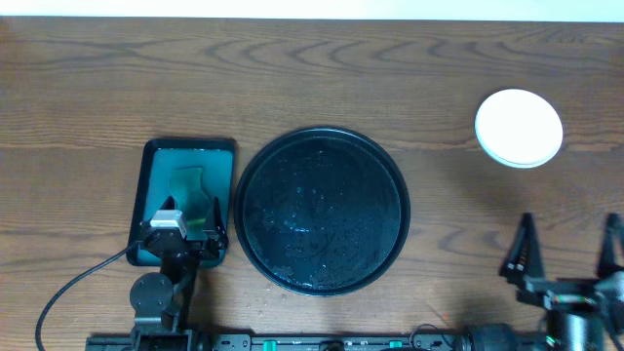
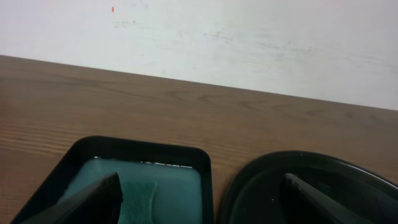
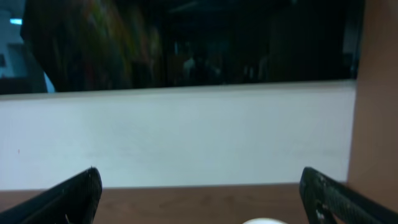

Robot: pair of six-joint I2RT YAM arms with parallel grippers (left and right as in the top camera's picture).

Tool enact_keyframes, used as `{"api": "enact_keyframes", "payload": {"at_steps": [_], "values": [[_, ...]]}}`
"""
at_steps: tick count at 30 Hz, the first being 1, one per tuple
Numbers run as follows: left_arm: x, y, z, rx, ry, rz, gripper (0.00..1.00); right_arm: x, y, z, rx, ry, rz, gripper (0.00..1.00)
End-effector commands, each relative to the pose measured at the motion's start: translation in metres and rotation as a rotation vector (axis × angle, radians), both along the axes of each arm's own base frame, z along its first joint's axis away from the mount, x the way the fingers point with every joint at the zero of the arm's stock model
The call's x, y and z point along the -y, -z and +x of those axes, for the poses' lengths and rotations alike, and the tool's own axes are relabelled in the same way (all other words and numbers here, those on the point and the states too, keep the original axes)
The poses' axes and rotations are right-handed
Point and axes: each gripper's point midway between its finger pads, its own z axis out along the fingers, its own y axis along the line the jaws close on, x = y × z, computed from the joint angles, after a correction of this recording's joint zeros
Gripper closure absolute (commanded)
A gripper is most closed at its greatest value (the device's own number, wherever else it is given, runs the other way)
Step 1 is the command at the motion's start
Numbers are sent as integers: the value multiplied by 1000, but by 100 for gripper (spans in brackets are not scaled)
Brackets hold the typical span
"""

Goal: Clean dirty plates on tray and stack at the side

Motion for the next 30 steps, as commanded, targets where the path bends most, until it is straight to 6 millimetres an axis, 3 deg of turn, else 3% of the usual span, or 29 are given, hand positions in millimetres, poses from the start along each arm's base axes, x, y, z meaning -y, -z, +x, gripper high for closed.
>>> {"api": "enact_keyframes", "payload": {"at_steps": [1,7,17,27,30], "values": [[2,14,-1,-49,12,-6,19,-5,31,11,4,-38,52,1],[2,14,-1,-49,12,-6,19,-13,80,38,-71,-72,46,1],[2,14,-1,-49,12,-6,19,-20,138,76,-13,-107,48,1],[2,14,-1,-49,12,-6,19,-18,158,82,7,-106,80,1],[2,14,-1,-49,12,-6,19,-18,177,86,-70,-101,82,1]]}}
